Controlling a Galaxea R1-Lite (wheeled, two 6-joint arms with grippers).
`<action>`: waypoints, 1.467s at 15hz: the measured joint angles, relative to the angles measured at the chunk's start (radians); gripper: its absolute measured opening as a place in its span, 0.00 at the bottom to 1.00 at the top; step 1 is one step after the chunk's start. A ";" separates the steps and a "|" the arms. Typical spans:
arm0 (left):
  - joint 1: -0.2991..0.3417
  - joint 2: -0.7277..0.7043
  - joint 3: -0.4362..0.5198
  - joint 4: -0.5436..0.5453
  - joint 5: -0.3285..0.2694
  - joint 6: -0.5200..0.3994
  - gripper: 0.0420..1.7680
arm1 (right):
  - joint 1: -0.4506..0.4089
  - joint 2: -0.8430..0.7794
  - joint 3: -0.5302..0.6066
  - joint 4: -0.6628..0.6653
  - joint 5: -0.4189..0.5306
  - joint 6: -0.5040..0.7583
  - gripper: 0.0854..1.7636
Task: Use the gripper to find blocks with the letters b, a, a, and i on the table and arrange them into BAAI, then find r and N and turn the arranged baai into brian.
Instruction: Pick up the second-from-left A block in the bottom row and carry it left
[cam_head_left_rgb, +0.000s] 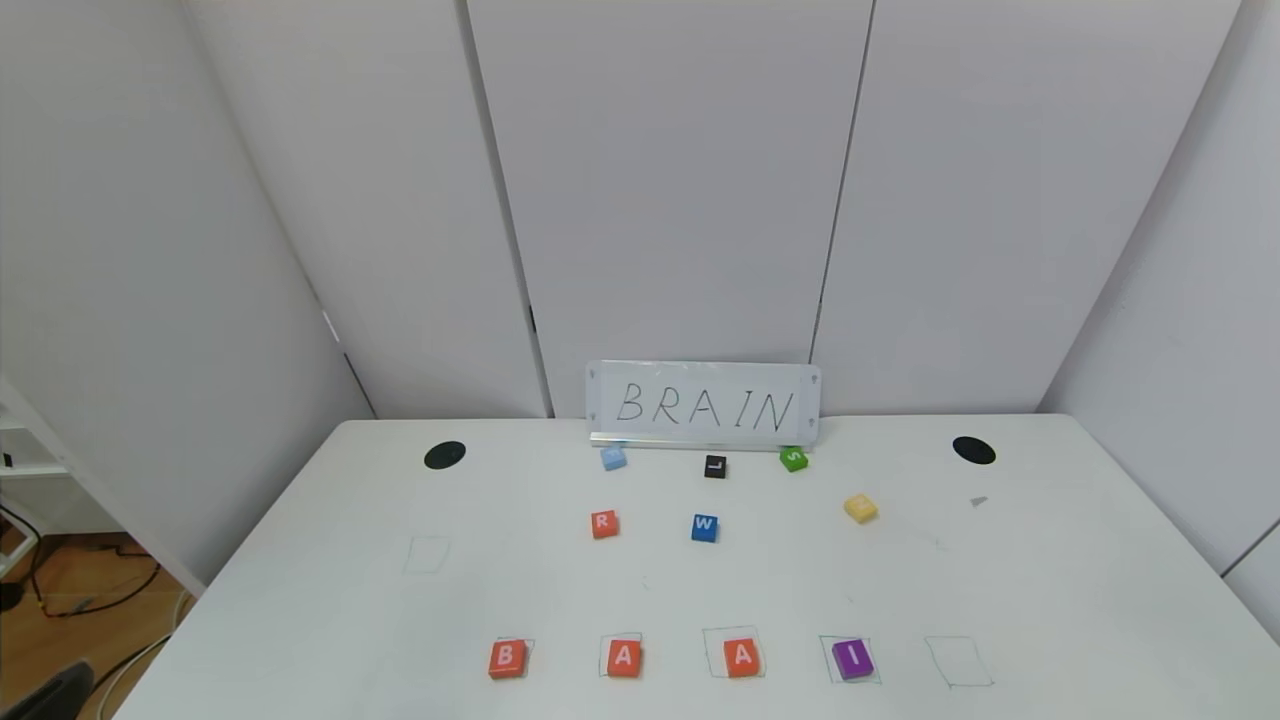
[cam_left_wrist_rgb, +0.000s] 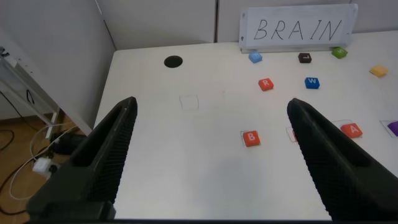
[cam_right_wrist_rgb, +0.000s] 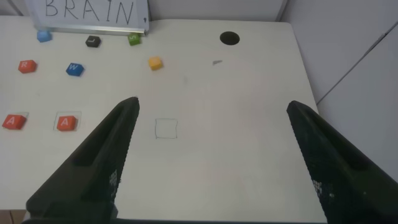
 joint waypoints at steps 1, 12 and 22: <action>0.000 0.057 -0.036 0.002 0.002 0.000 0.97 | 0.000 0.044 -0.023 0.000 0.000 0.000 0.97; 0.002 0.568 -0.263 0.157 -0.008 -0.019 0.97 | -0.013 0.500 -0.196 0.016 -0.003 -0.008 0.97; -0.006 0.961 -0.578 0.393 -0.010 -0.083 0.97 | -0.003 0.848 -0.397 0.066 -0.002 -0.072 0.97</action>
